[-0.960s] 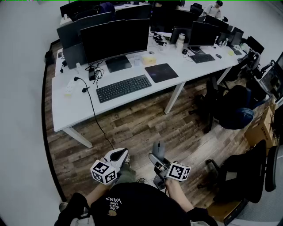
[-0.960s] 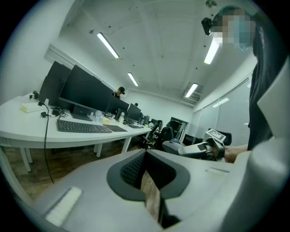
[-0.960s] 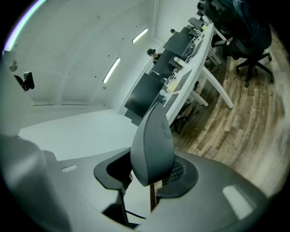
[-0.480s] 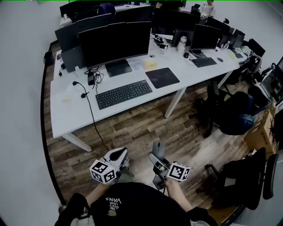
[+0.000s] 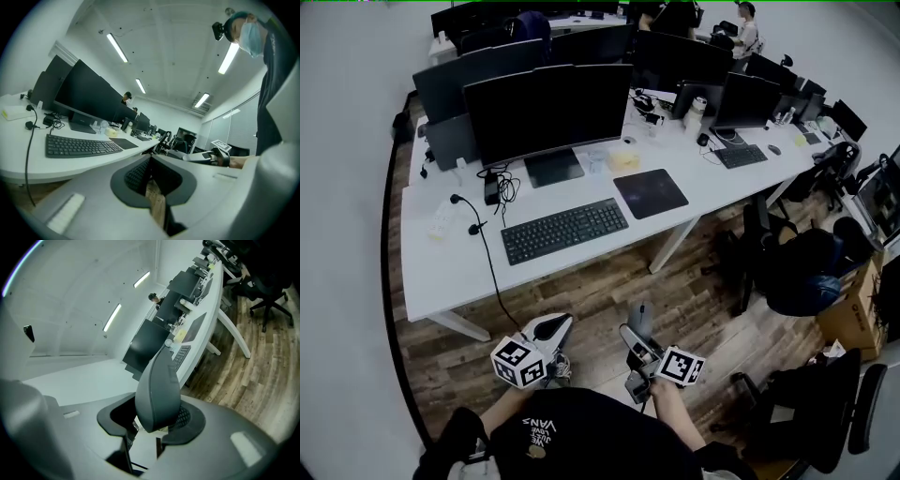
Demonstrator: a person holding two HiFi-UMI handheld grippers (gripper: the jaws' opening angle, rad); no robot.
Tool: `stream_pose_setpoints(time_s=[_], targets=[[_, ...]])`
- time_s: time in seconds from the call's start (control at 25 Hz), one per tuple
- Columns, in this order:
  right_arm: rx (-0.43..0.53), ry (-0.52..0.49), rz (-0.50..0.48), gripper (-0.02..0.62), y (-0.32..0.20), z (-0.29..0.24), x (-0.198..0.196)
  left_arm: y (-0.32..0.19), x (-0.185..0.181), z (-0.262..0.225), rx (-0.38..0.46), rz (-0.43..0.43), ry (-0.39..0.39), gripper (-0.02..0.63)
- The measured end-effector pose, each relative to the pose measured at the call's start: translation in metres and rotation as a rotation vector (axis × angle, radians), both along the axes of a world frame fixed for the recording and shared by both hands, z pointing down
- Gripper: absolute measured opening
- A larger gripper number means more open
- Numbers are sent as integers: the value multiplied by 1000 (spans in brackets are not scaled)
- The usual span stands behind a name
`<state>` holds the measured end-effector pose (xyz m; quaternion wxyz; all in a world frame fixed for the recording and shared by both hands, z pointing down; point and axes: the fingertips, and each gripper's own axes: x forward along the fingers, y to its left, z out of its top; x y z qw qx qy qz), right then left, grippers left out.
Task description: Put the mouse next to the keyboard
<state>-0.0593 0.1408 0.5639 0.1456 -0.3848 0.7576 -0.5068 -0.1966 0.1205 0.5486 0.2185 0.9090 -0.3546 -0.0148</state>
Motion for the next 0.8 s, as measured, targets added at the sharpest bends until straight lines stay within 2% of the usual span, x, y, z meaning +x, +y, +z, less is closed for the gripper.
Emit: stream_pose_setpoints(time_s=[0.08,0.24,0.48,0.68,0.8], targets=[[15,0,13,170,-21,-2,-1,-18,-5,-2,3,4,-3,2],[-17,6,61,170,-51,6,1,-48,-15,-2,-3,9,-15,2],[-14,-2,91,170,-77,6,2,-83,-16,-3,4,52,-43,2],[-25,-8,63,170,-86,10,19,-92,6,2,-10,36,-42,2],[-33,7,20,170,-91,14,36,-92,25,5,-25,-7,-48,2]])
